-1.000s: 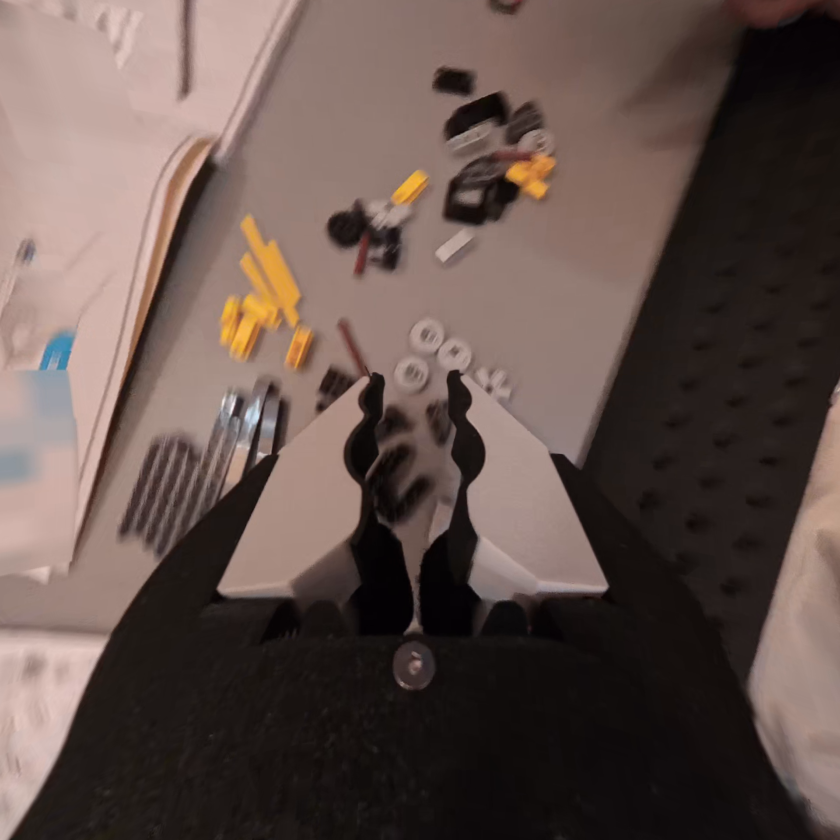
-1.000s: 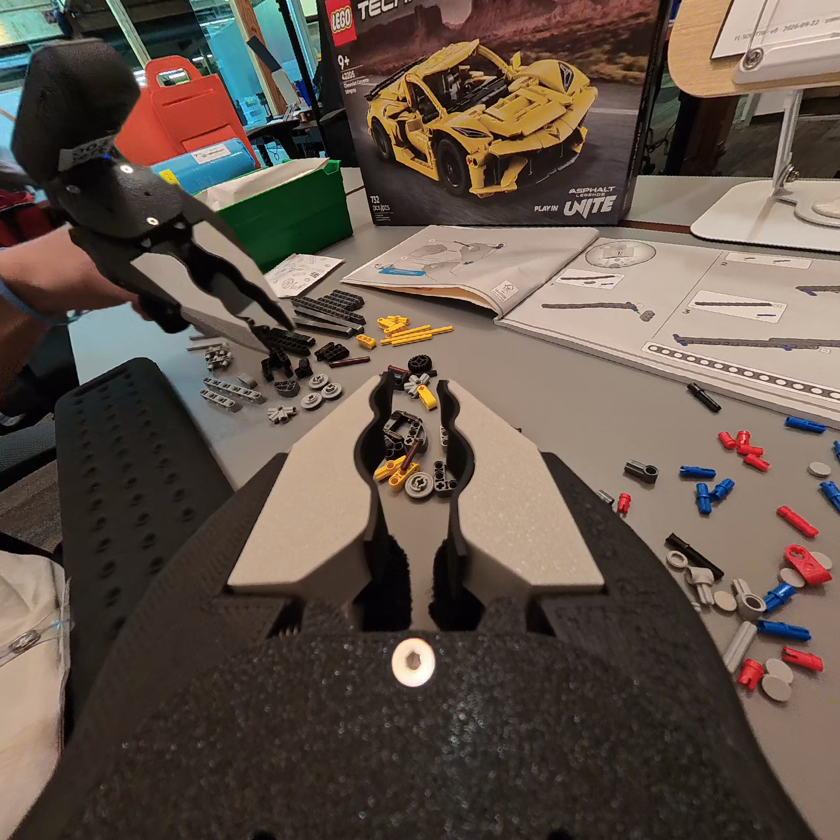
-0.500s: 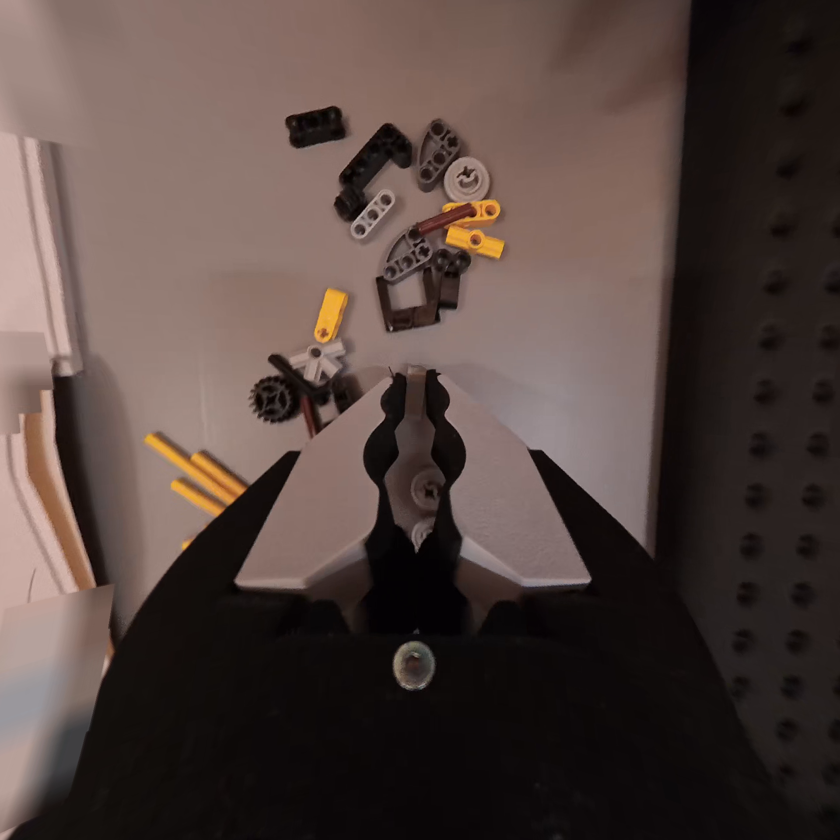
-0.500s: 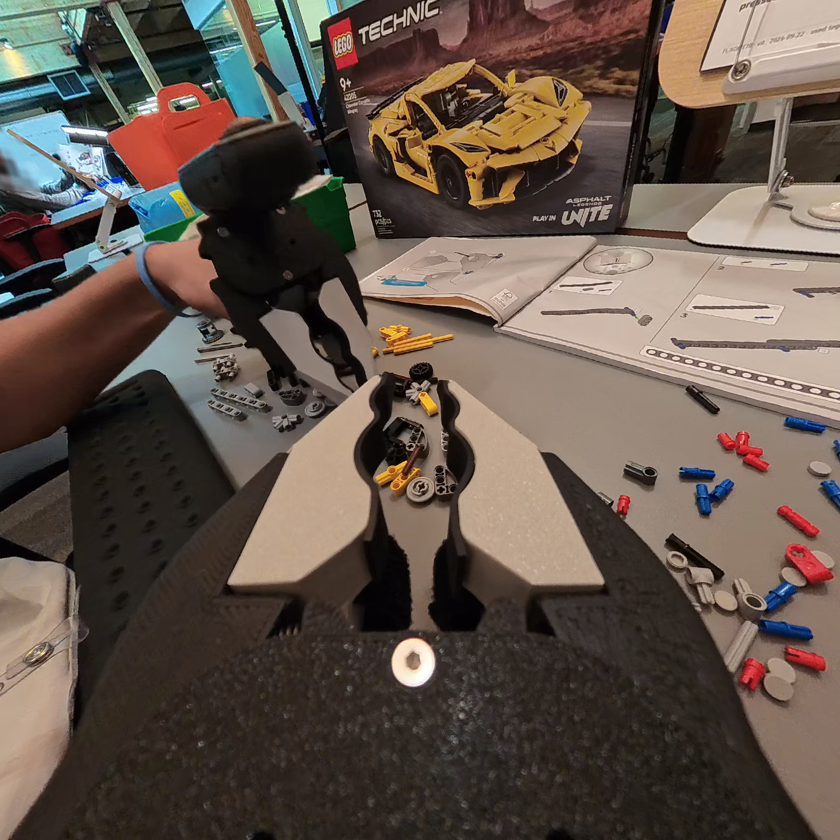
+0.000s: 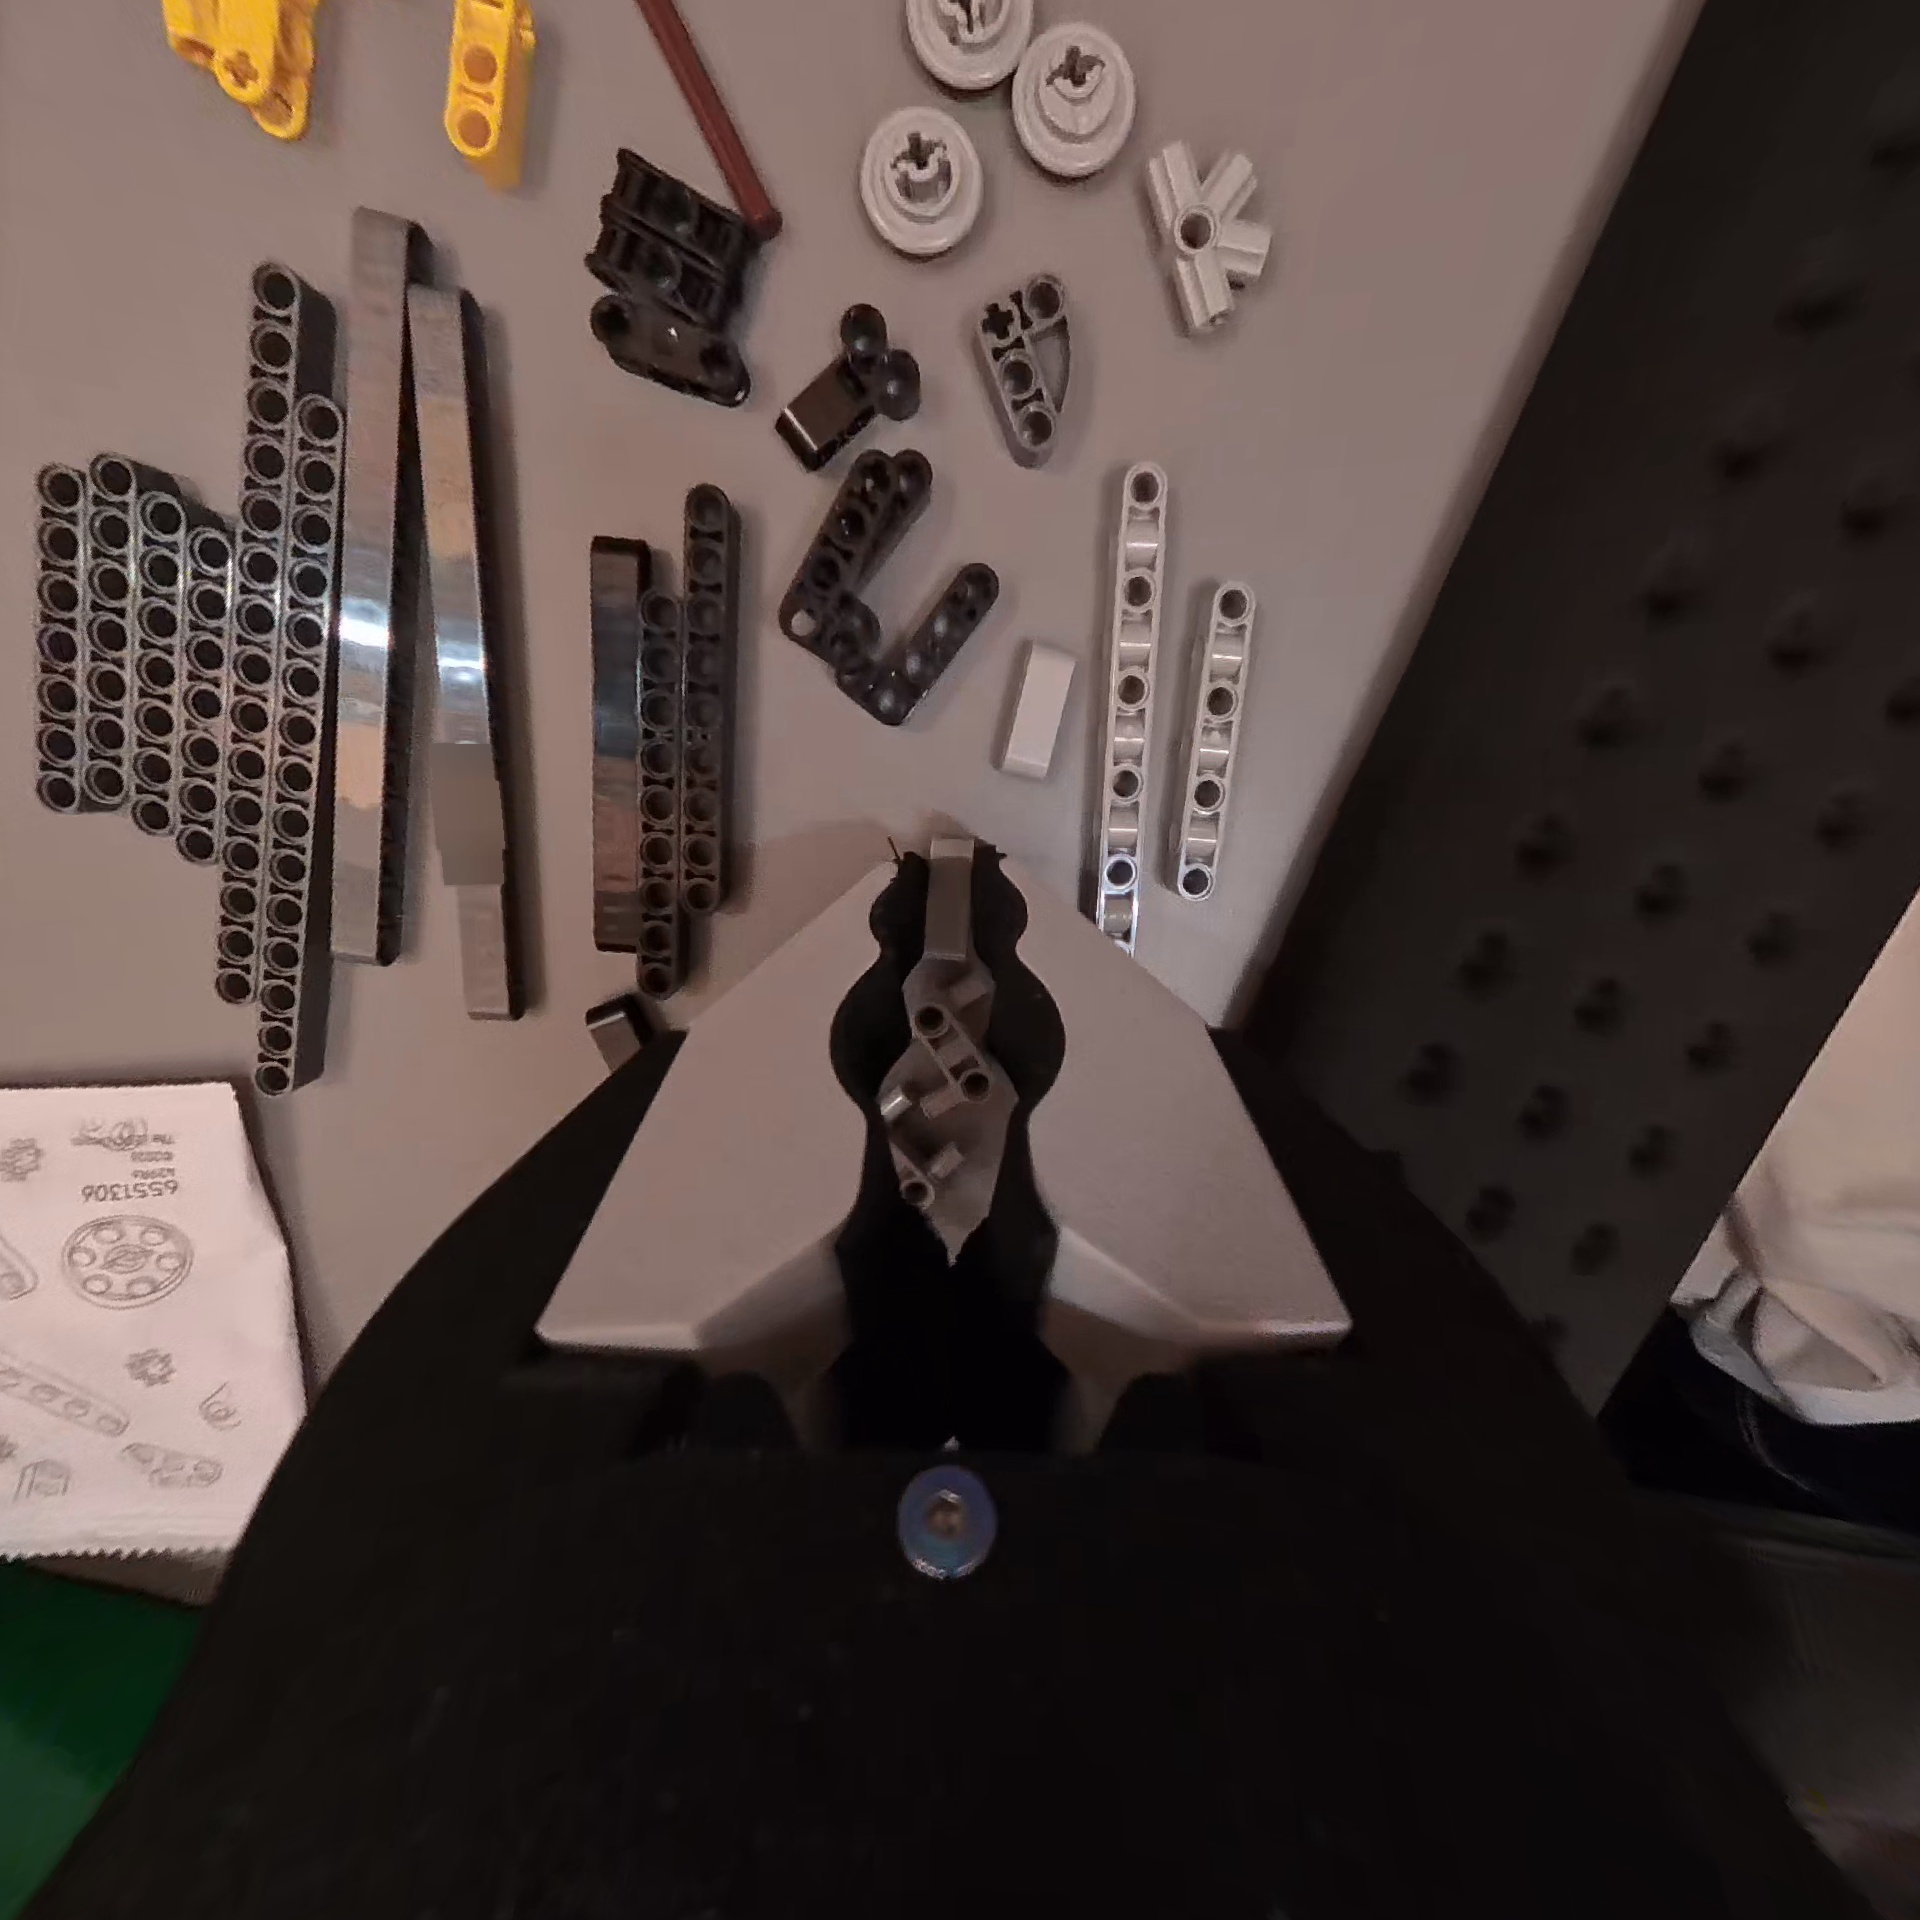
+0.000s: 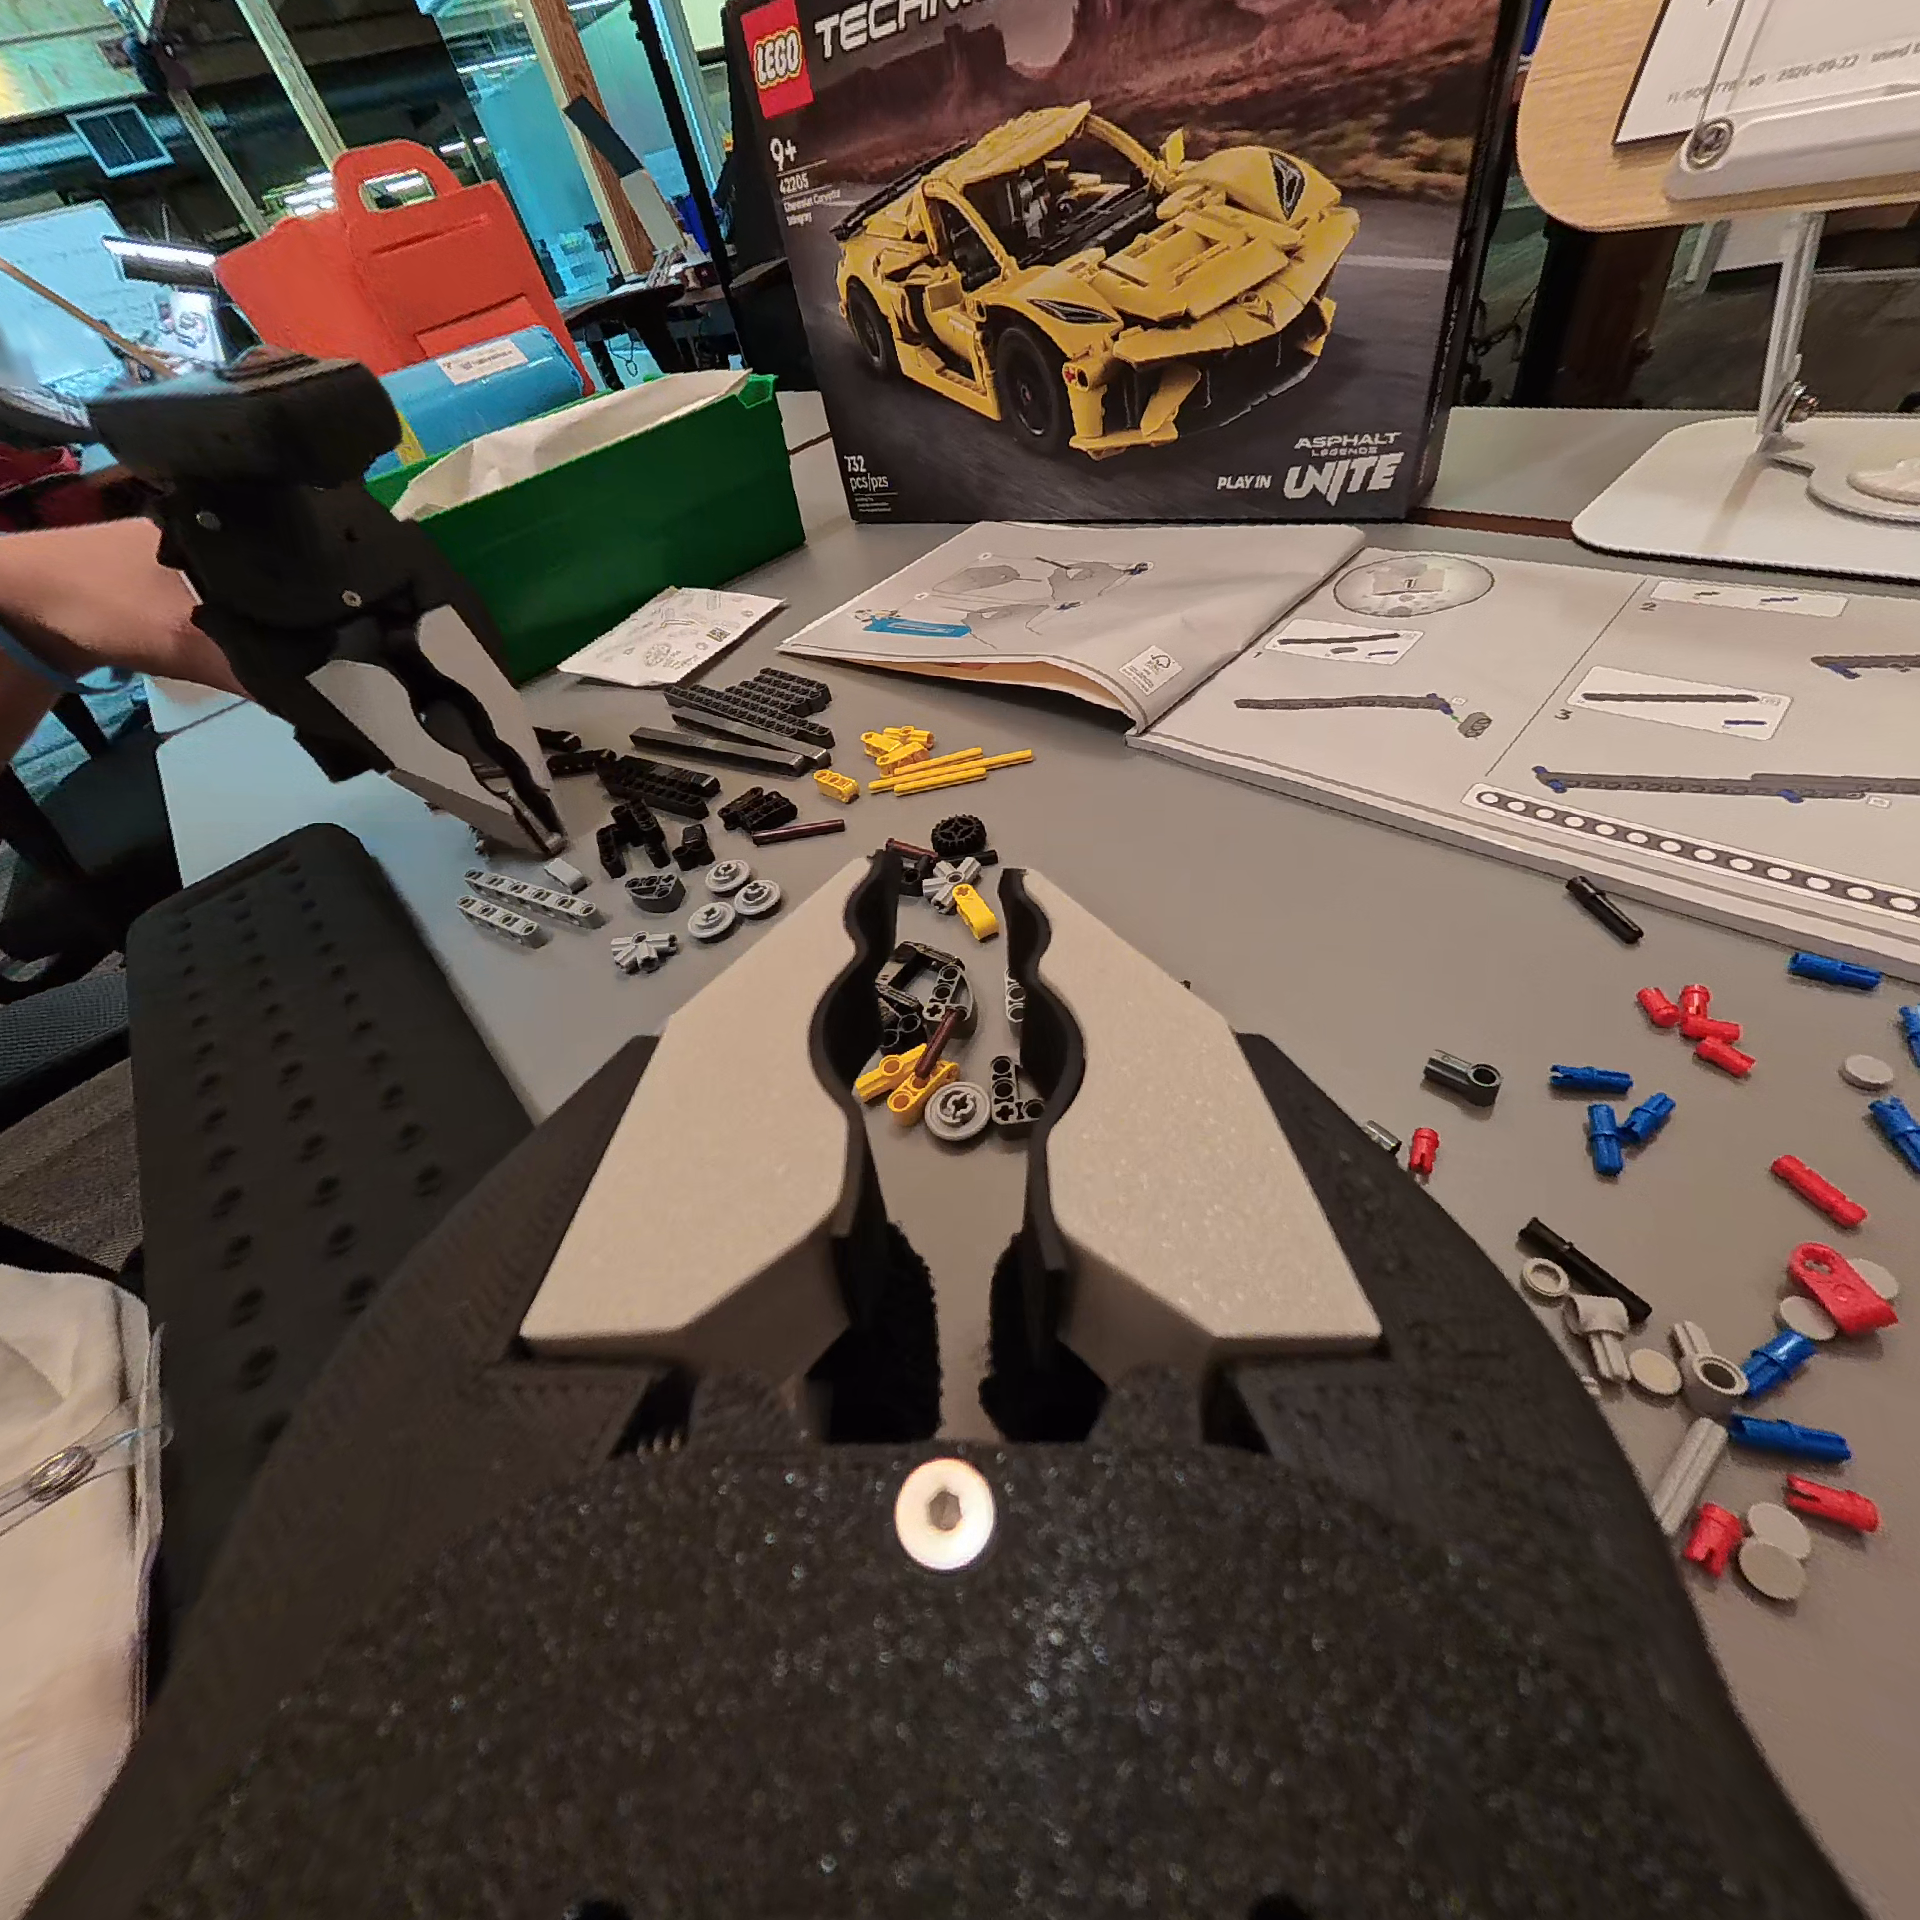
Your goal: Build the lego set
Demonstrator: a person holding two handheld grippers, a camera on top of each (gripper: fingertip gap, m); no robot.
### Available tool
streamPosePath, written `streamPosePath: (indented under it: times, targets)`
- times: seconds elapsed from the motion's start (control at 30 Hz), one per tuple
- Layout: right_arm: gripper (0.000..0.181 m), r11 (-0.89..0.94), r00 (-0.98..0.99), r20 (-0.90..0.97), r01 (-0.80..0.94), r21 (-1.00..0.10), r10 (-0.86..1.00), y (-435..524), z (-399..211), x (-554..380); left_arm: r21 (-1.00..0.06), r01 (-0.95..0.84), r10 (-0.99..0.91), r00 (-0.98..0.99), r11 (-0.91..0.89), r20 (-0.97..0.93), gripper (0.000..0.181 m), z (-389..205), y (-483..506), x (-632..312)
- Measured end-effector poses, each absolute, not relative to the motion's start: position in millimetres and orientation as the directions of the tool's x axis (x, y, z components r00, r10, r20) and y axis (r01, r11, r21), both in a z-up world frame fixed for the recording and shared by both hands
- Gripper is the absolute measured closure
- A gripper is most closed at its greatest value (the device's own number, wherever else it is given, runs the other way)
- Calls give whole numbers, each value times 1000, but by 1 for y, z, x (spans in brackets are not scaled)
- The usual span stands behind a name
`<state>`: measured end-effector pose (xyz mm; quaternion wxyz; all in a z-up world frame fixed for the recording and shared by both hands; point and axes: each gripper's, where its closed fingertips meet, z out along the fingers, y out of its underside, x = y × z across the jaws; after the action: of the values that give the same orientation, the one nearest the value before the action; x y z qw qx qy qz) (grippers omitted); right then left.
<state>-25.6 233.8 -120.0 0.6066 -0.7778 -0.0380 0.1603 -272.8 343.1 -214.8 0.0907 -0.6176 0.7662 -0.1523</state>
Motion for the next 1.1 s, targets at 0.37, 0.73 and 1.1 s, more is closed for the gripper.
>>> streamPosePath:
  times: [0.37,0.73,1.1]
  targets:
    - [161,-266,946,-206,-137,-954,251,234,-121,-25,-368,-913,-974,-217,179,65,169,-215,338,-264]
    - [161,-261,944,-209,-142,-955,253,234,-120,-25,-654,-739,-979,-205,161,-9,161,-166,310,-155]
    - [162,-255,944,-204,-138,-957,258,233,-119,-26,-552,-759,-917,-399,345,-24,150,-212,276,-78]
